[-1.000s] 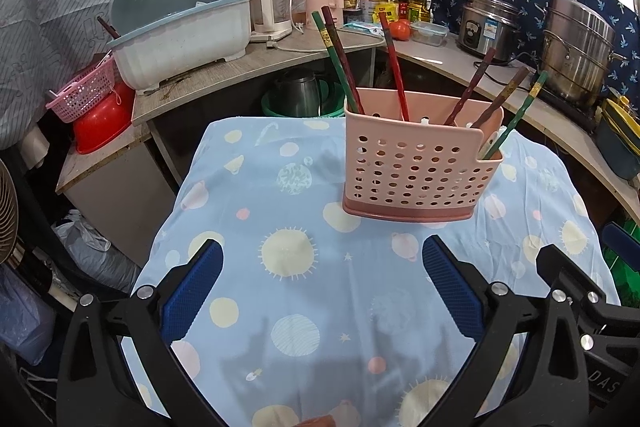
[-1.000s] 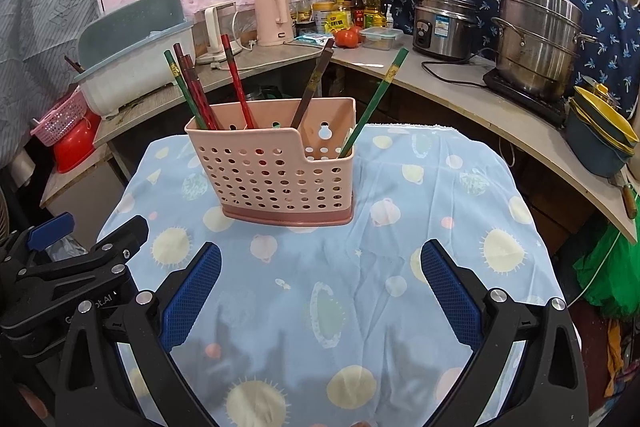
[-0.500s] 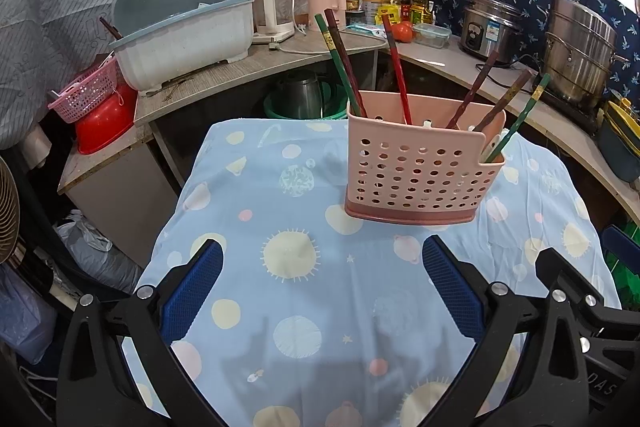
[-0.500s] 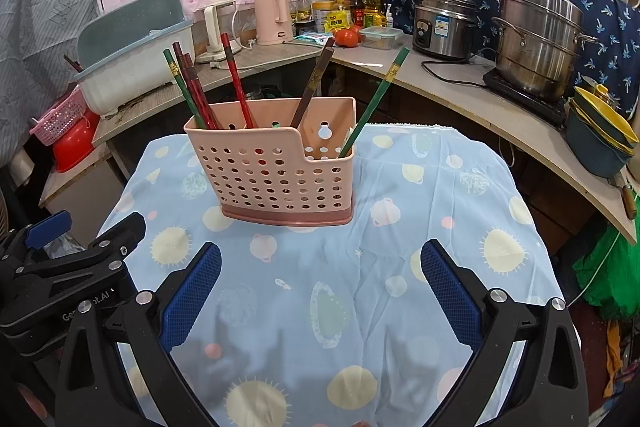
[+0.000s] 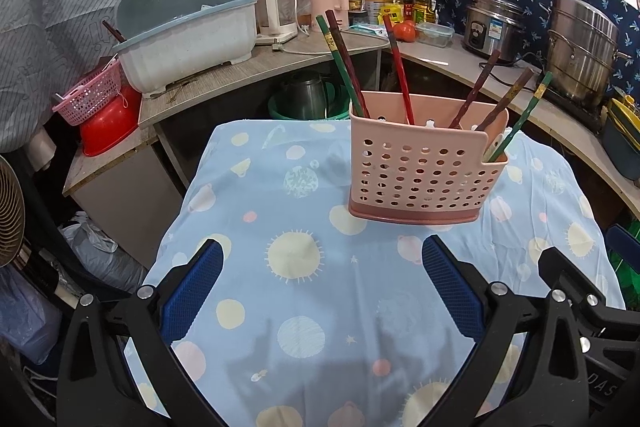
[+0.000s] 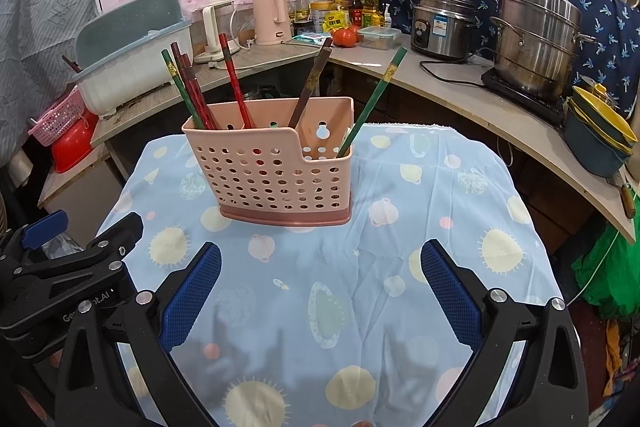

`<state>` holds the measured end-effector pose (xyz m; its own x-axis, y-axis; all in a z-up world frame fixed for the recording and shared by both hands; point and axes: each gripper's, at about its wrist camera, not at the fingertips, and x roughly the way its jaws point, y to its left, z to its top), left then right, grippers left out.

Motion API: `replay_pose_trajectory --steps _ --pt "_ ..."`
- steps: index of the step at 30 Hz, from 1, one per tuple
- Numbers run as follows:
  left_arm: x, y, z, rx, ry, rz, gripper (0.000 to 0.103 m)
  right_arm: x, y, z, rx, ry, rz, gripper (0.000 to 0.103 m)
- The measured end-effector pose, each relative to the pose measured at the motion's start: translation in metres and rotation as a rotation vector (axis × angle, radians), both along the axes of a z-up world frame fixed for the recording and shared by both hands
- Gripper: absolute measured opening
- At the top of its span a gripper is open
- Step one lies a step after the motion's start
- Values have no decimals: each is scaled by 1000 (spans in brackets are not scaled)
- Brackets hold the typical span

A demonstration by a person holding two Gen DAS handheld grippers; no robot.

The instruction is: Organize utensils

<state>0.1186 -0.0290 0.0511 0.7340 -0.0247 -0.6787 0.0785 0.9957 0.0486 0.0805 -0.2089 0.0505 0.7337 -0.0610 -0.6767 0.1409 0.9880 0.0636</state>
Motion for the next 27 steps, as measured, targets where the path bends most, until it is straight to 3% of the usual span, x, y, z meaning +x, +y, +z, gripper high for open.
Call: replay_pose_trajectory --steps 27 --pt "0 3 2 -1 -18 -4 95 -1 -2 1 -2 -3 -4 96"
